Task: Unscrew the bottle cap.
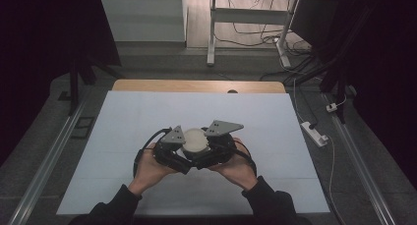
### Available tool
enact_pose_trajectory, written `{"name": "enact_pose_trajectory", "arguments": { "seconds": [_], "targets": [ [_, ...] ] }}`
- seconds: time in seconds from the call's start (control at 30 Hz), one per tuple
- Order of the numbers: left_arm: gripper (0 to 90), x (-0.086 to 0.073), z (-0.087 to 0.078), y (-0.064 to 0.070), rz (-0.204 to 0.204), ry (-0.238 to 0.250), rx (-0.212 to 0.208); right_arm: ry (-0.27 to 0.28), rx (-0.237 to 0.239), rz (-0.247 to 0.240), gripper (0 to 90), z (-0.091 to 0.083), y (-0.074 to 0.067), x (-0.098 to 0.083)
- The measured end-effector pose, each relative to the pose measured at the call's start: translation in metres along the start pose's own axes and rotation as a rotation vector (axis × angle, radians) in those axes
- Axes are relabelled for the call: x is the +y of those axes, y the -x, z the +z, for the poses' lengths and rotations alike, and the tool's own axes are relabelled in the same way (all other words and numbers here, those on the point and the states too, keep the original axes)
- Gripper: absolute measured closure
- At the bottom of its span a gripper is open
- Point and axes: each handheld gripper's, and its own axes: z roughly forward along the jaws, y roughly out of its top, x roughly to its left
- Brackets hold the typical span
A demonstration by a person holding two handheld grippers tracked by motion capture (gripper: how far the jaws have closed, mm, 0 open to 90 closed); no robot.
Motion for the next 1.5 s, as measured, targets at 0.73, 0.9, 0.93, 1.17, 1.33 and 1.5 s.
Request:
{"name": "enact_pose_trajectory", "arguments": {
  "seconds": [0.73, 0.9, 0.93, 1.17, 1.33, 1.5],
  "targets": [
    [7.4, -0.003, -0.003, 0.001, 0.18, 0.011, -0.299, -0.03, 0.375, -0.129, 6.6, -0.017, 0.015, -0.001],
    [7.4, -0.004, -0.002, 0.003, 0.204, -0.001, -0.31, -0.029, 0.418, -0.153, 6.4, -0.017, 0.015, -0.004],
    [7.4, -0.004, -0.003, 0.003, 0.206, -0.001, -0.304, -0.029, 0.418, -0.153, 6.4, -0.017, 0.015, -0.004],
    [7.4, -0.003, -0.006, -0.003, 0.119, 0.005, -0.169, 0.042, 0.27, -0.088, 0.0, -0.025, 0.018, 0.004],
    [7.4, -0.002, -0.007, -0.004, 0.059, 0.006, -0.086, 0.029, 0.16, 0.021, 0.0, -0.022, 0.018, 0.004],
    [7.4, 0.0, -0.005, -0.002, 0.023, 0.004, -0.037, 0.01, 0.058, 0.046, 0.0, -0.015, 0.008, 0.006]
  ]
}}
